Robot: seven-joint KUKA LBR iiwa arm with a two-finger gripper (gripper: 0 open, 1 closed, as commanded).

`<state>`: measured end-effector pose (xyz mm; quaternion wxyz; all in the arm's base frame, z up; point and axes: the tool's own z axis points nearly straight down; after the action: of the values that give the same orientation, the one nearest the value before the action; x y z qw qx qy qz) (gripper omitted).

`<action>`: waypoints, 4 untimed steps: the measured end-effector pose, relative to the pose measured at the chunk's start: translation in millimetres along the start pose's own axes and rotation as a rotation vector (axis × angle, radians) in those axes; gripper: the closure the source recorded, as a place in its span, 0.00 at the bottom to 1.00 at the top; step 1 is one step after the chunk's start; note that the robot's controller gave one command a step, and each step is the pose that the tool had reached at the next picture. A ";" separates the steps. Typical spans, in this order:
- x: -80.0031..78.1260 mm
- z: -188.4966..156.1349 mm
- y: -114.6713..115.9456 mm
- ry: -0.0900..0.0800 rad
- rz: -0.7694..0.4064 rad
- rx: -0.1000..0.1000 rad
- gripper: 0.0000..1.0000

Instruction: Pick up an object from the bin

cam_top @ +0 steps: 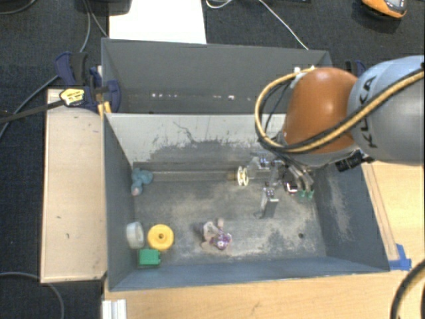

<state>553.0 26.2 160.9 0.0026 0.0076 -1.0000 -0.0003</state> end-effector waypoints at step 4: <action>1.2 90.3 44.6 -0.001 0.047 -0.001 0.00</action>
Offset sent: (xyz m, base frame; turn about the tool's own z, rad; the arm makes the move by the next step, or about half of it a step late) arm -0.0327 -0.0276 -0.0785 -0.0390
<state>550.7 70.8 70.6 0.0022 -0.0158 -0.9999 -0.0008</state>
